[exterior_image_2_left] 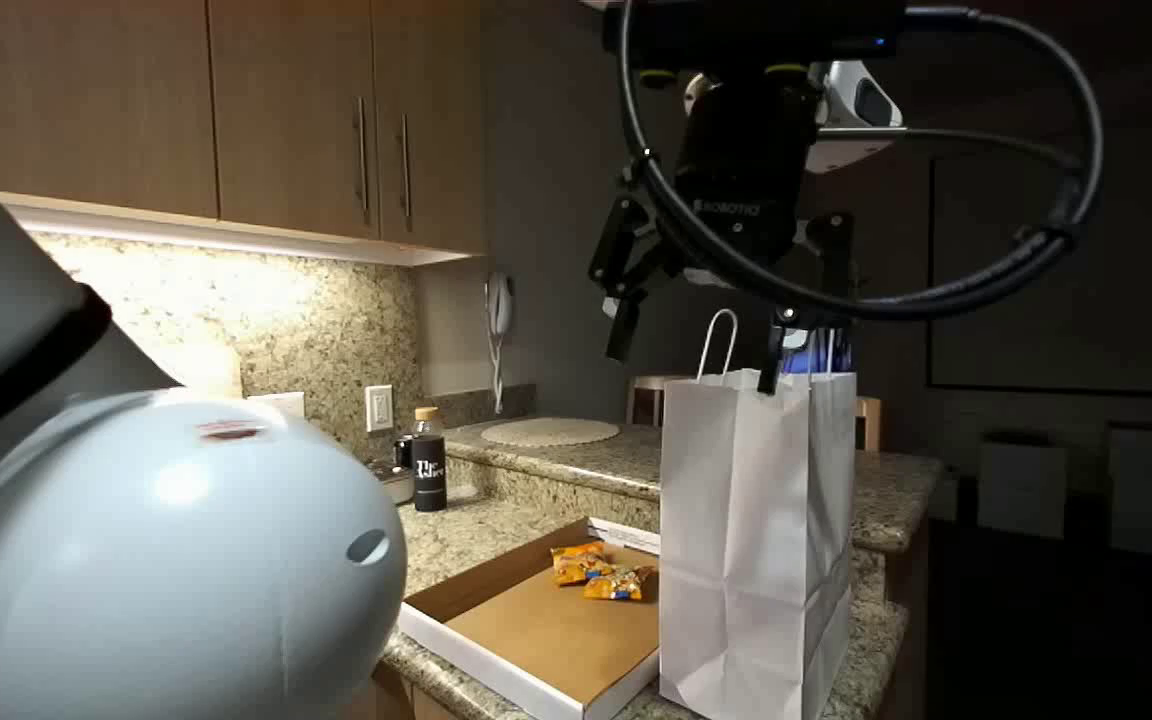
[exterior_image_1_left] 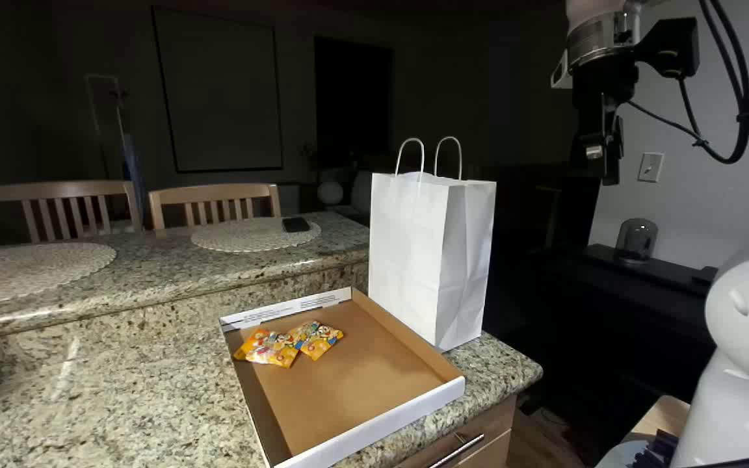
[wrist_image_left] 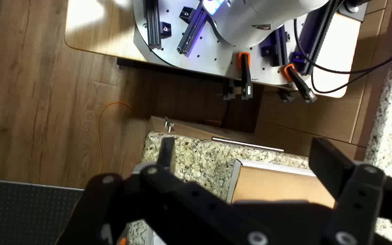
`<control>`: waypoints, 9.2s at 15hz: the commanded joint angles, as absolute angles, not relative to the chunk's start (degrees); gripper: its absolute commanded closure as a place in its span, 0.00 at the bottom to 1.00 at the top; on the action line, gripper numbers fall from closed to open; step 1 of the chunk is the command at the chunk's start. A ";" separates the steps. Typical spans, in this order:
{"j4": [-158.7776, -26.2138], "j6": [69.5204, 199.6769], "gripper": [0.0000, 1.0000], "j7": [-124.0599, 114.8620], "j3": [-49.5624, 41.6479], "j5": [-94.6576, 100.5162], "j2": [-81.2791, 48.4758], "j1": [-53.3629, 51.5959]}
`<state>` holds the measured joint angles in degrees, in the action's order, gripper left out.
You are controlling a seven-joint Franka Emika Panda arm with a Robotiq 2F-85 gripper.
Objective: Pick up the two objects on the cover box and put them on the counter
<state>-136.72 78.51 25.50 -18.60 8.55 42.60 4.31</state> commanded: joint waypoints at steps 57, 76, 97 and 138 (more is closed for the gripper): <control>-126.03 132.69 0.00 -2.00 14.12 -5.07 -2.78 -14.11; -112.17 132.61 0.00 -21.66 10.21 -1.15 -17.28 -16.08; -84.86 119.44 0.00 -40.66 3.13 -7.07 -41.80 -16.01; -71.51 109.90 0.96 -35.56 4.80 -11.38 -50.60 -12.88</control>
<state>-67.74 109.17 -39.12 3.50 -9.96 -53.91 -13.64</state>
